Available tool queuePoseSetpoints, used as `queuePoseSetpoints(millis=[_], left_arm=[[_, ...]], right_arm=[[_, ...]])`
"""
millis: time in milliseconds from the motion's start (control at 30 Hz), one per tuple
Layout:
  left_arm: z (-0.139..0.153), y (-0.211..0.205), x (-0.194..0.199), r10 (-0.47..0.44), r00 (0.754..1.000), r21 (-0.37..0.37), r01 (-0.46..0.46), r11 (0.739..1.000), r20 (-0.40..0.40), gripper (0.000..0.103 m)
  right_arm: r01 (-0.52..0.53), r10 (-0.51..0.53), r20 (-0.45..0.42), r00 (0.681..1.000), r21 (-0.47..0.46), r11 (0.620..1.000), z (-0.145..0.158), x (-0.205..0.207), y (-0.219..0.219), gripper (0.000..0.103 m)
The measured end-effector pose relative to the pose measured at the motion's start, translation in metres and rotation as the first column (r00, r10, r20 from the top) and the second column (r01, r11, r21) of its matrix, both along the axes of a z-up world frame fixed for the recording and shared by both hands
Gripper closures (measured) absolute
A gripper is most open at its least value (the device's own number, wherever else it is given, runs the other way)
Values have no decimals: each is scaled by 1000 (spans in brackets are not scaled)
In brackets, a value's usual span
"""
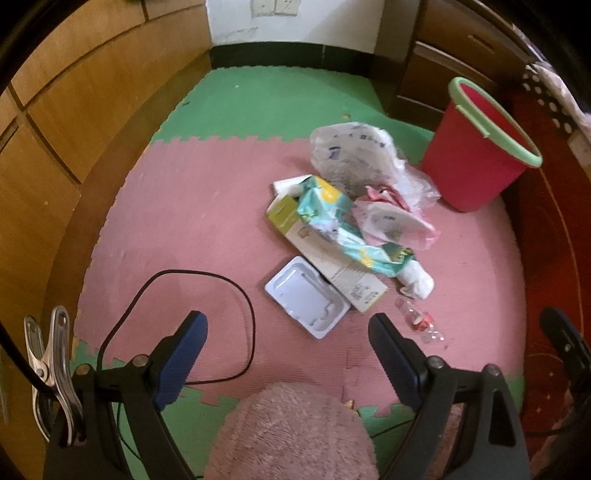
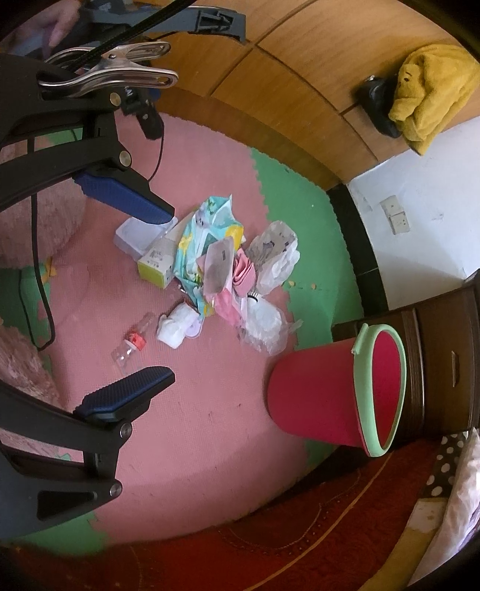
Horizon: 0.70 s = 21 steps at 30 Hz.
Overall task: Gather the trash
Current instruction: 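Reach the left tool to the clear plastic tray while the right tool reaches the white glove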
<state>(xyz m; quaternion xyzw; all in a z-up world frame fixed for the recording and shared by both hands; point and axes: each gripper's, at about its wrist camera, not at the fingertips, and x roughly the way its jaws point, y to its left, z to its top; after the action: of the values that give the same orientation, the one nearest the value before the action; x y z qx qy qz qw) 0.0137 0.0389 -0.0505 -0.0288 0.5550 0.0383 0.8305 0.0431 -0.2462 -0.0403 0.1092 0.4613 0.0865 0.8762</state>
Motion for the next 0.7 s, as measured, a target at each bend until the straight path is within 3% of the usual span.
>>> queuePoseSetpoints(millis=[700], left_arm=[[-111,17,52,15,978,3,-15,1000,-210,15]], right_arm=[[-91,80,-128,989,-81,993,-84,53,7,26]])
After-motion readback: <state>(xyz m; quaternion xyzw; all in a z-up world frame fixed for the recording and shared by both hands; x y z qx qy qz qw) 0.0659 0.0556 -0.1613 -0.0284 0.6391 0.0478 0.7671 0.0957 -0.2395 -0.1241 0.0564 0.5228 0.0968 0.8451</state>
